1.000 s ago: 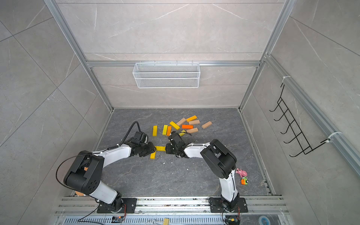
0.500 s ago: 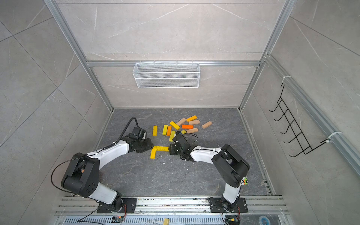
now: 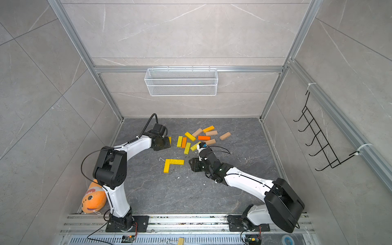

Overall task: Assemble the number 8 with building blocks
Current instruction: Pick up the building block from the center of the board.

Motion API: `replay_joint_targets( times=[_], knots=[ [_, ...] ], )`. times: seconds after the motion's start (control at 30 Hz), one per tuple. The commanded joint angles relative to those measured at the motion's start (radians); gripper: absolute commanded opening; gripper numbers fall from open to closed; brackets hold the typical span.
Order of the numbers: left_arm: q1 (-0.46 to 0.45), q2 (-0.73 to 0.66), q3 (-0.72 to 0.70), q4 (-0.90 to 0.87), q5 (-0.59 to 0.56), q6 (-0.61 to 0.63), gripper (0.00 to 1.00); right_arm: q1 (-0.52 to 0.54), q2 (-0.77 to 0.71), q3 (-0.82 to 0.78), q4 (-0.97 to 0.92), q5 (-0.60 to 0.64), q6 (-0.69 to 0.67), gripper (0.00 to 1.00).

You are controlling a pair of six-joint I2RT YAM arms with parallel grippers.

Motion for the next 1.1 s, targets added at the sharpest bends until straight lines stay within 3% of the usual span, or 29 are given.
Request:
replay_joint_targets(
  times=[0.0, 0.6, 0.87, 1.07],
  knots=[
    [0.005, 0.054, 0.078, -0.039, -0.049, 0.049, 0.54, 0.006, -0.057, -0.020, -0.074, 0.037, -0.031, 0.51],
    [0.004, 0.250, 0.264, -0.079, -0.049, 0.129, 0.52, 0.006, -0.104, -0.046, -0.126, 0.080, -0.036, 0.51],
    [-0.004, 0.259, 0.275, -0.084, -0.070, 0.132, 0.34, 0.006, -0.129, -0.068, -0.140, 0.095, -0.031, 0.51],
    [-0.043, 0.139, 0.223, -0.108, -0.095, 0.130, 0.29, 0.006, -0.191, -0.086, -0.176, 0.098, -0.038, 0.50]
  ],
)
